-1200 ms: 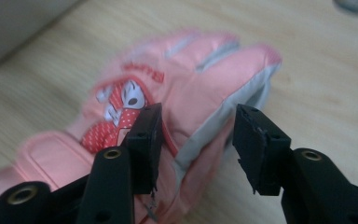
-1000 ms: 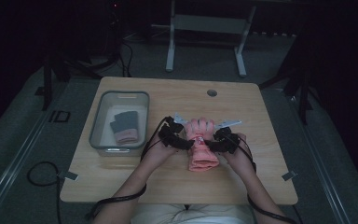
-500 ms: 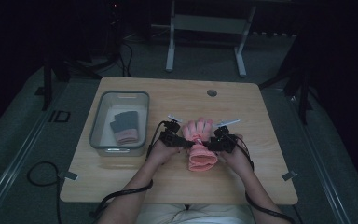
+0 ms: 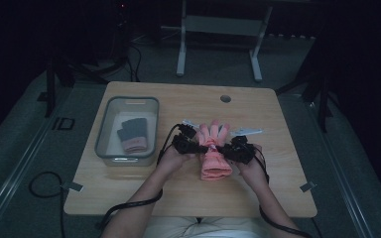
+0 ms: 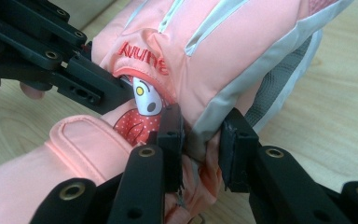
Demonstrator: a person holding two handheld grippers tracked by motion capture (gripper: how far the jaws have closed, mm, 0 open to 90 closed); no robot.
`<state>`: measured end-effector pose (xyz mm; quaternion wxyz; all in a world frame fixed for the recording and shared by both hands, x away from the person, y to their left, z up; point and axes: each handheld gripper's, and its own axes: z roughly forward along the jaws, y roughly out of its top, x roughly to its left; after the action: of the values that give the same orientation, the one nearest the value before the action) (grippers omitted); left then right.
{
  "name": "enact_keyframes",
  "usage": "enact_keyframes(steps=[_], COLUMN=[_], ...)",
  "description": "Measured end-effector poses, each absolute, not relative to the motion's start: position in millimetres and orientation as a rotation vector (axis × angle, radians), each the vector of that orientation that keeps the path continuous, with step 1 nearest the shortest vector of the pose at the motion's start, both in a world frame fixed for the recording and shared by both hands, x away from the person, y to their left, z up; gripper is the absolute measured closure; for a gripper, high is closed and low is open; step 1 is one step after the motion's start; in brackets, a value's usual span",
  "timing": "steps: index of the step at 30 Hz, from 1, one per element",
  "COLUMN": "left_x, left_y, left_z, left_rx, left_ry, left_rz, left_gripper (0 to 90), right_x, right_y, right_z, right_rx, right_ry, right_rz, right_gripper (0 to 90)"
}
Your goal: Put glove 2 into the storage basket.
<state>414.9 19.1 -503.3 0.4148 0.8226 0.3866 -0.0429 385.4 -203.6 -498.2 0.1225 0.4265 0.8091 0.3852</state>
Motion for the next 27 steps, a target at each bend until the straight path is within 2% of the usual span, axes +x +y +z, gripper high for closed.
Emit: enact_keyframes(steps=[13,27], left_x=[404,399], left_y=[39,82], left_z=[-454,-415], left_rx=[2.069,2.036], left_ry=[0.961,1.015], left_rz=[0.023,0.119], left_gripper=[76.8,76.9], right_x=[382,392], right_y=[-187,-144], right_z=[-458,-423], right_rx=[1.177,1.069], right_ry=[2.316,2.316], right_rz=[1.225,1.282], right_gripper=[72.5,72.4])
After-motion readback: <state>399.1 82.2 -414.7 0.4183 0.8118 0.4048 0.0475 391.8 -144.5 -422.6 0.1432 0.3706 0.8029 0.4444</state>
